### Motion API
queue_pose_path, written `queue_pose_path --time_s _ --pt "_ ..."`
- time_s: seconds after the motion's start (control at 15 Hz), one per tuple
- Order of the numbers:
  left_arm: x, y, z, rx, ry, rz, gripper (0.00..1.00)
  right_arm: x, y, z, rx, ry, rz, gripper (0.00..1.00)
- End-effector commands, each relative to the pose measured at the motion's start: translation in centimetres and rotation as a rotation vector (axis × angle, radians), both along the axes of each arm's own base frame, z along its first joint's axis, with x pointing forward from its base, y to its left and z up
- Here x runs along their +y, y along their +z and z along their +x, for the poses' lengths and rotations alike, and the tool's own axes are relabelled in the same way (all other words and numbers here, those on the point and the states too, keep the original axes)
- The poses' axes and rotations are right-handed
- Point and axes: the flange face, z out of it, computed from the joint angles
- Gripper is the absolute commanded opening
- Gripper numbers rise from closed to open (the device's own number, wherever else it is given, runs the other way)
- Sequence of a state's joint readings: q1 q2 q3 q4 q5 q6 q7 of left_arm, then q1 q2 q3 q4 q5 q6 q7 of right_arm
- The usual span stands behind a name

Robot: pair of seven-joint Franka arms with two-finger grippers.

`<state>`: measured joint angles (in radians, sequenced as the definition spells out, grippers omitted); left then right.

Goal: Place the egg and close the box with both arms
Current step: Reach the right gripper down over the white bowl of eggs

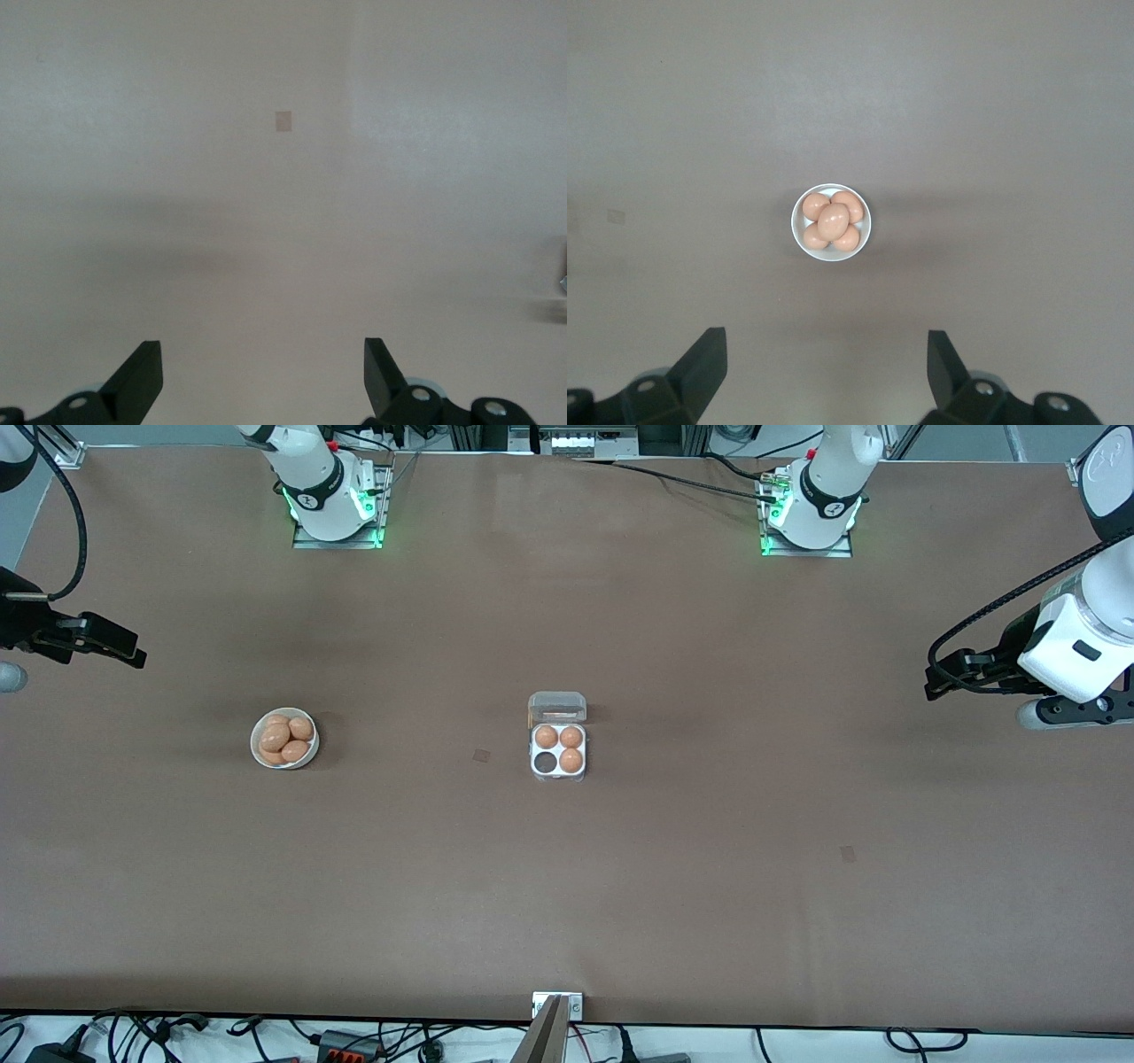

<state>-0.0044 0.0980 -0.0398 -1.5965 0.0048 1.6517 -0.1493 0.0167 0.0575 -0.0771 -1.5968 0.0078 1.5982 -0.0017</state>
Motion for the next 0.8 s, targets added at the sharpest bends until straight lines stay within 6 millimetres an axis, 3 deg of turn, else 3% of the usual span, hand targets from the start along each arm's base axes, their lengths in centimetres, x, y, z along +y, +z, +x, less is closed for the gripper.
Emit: queue_pose_path --time_s 0.0,0.33,0.6,0.73 --pt "0.1 0.8 -0.3 -0.01 -0.014 -0.015 1.0 0.2 0.2 -0.6 -0.011 0.014 -0.012 1.0" --pt "0.1 0.8 -0.3 -0.01 -0.014 -0.015 1.0 0.1 -0.9 -0.2 0.007 0.017 -0.012 1.0" --pt "0.1 0.8 -0.2 -0.01 -0.014 -0.015 1.0 -0.4 -5.5 1.4 0.088 -0.012 -0.008 1.0" --pt "-0.1 0.8 -0.3 -0.01 -0.016 -0.015 1.0 -0.8 -8.7 2.3 0.142 -0.022 -0.006 1.0"
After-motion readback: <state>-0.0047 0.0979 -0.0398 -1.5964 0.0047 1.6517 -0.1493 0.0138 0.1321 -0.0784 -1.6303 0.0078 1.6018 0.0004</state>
